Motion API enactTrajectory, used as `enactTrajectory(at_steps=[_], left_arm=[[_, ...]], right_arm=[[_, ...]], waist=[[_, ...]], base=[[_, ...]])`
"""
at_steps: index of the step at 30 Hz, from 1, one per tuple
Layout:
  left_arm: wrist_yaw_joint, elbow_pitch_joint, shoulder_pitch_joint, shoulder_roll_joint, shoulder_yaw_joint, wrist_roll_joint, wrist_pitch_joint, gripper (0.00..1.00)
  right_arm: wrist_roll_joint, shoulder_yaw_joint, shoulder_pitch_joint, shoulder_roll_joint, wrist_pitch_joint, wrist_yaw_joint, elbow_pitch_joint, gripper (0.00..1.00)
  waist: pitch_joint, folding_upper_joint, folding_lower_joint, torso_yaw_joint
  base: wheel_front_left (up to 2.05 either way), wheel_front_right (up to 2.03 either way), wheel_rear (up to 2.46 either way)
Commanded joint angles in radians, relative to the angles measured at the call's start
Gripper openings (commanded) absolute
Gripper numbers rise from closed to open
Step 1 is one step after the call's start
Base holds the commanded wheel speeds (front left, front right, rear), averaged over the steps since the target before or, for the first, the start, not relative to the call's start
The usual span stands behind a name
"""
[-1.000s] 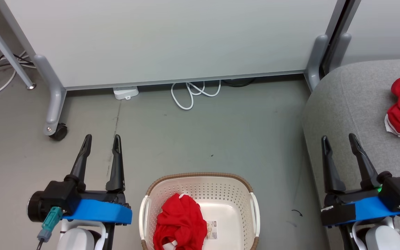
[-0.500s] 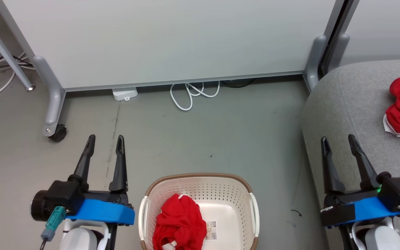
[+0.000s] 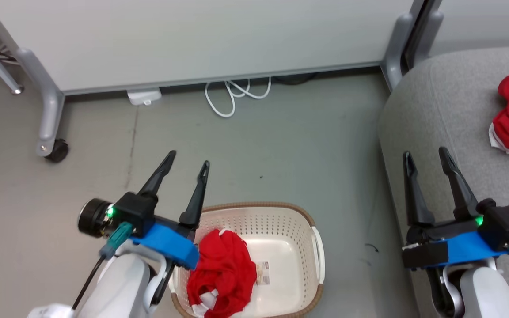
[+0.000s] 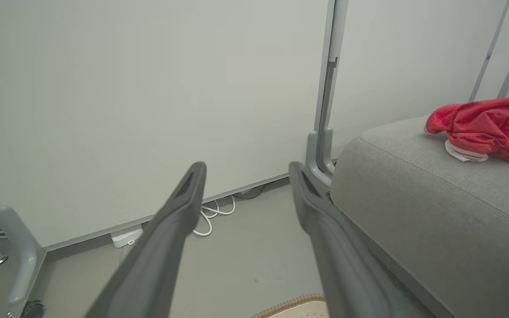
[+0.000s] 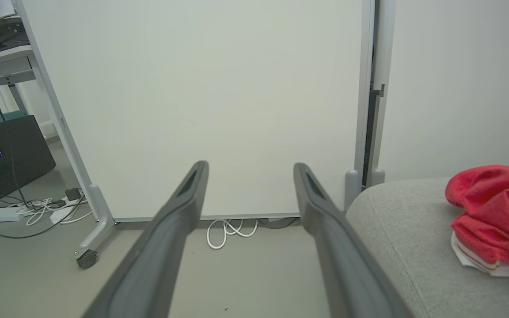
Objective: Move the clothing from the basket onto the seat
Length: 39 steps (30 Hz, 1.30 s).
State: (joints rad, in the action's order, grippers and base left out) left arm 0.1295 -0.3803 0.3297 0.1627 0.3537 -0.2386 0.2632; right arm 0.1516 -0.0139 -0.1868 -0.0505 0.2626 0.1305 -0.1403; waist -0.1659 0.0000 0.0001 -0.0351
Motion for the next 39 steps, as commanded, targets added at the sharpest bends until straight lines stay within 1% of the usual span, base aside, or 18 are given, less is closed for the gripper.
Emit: enactTrajectory(at_steps=[1,6,12,17,21,25,29,32,35,39], left_arm=[[0.001,-0.033,0.046,0.018,0.035,-0.013,0.002,1.00],[0.001,-0.148,0.156,0.051,0.172,-0.038,0.002,1.00],[0.001,-0.303,0.288,0.088,0.364,-0.062,0.002,1.00],[0.001,-0.433,0.384,0.111,0.564,-0.070,0.002,1.00],[0.001,-0.526,0.462,0.122,0.717,-0.098,-0.002,1.00],[0.001,-0.605,0.528,0.128,0.846,-0.137,-0.023,1.00],[0.001,-0.660,0.569,0.130,0.907,-0.159,-0.045,1.00],[0.001,-0.680,0.586,0.132,0.918,-0.147,-0.059,1.00],[0.001,-0.709,0.598,0.140,0.928,-0.099,-0.102,1.00],[0.001,-0.737,0.586,0.140,0.929,0.012,-0.184,1.00]], right_arm=[[-0.008,0.004,-0.024,0.000,0.003,0.000,0.008,1.00],[-0.021,0.017,-0.074,0.000,0.003,0.000,0.025,1.00],[-0.031,0.033,-0.151,0.000,0.003,0.000,0.046,1.00],[-0.036,0.051,-0.214,0.000,0.003,0.000,0.064,1.00],[-0.042,0.064,-0.257,0.000,0.003,0.000,0.079,1.00],[-0.044,0.074,-0.293,0.000,0.003,0.000,0.092,1.00],[-0.045,0.076,-0.321,0.000,0.003,0.000,0.107,1.00],[-0.044,0.078,-0.333,0.000,0.003,0.000,0.116,1.00],[-0.039,0.080,-0.348,0.000,0.003,0.000,0.126,1.00],[-0.033,0.078,-0.362,0.000,0.003,0.000,0.134,1.00]], waist=[[-0.036,0.0000,-0.0001,0.017],[-0.117,0.0000,-0.0001,0.043],[-0.237,0.0000,-0.0001,0.074],[-0.343,0.0000,-0.0001,0.097],[-0.420,0.0000,-0.0001,0.111],[-0.485,0.0000,-0.0001,0.128],[-0.541,0.0000,-0.0001,0.142],[-0.568,0.0000,-0.0001,0.150],[-0.605,0.0000,-0.0001,0.162],[-0.645,0.0000,-0.0001,0.176]], base=[[0.00,0.00,0.00],[0.00,0.00,0.00],[0.00,0.00,0.00],[0.00,0.00,0.00],[0.00,0.00,0.00],[0.00,0.00,0.00],[0.00,0.00,0.00],[0.00,0.00,0.00],[0.00,0.00,0.00],[0.00,0.00,0.00]])
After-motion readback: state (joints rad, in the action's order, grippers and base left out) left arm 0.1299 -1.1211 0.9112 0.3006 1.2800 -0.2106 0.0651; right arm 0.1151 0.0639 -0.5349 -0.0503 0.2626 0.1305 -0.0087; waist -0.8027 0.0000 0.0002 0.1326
